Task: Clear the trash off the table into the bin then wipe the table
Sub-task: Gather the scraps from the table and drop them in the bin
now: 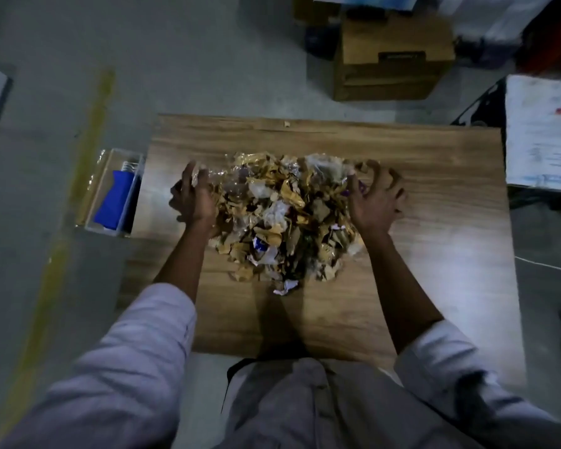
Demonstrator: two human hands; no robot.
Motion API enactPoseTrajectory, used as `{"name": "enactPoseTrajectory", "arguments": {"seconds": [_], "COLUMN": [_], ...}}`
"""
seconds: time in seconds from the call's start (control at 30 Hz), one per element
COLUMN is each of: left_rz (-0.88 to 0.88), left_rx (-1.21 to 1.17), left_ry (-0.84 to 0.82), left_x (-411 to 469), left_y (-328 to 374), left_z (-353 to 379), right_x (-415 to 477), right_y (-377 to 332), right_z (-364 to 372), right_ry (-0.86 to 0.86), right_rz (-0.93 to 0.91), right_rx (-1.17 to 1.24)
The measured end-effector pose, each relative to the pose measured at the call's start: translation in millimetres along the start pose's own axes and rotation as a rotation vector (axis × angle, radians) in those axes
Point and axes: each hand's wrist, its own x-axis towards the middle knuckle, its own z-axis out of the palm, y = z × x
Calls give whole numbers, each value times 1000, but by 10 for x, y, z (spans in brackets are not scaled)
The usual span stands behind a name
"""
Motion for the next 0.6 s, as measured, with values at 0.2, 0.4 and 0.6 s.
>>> {"name": "enactPoseTrajectory", "arguments": {"seconds": [0.2,0.4,0.6], "left_rz": [28,303,538], "left_rx": [121,407,387], "left_ry": [-388,-399,-277], "left_x": [194,-82,205], "left_y": [191,325,945], "left_z": [323,458,842], "right_x": [376,88,782], "right_y": [-146,110,141], "right_z": [327,384,321], "right_ry": [-244,-244,36], "right_rz": [-83,-235,-183], "right_rx": [-151,-237,-33]}}
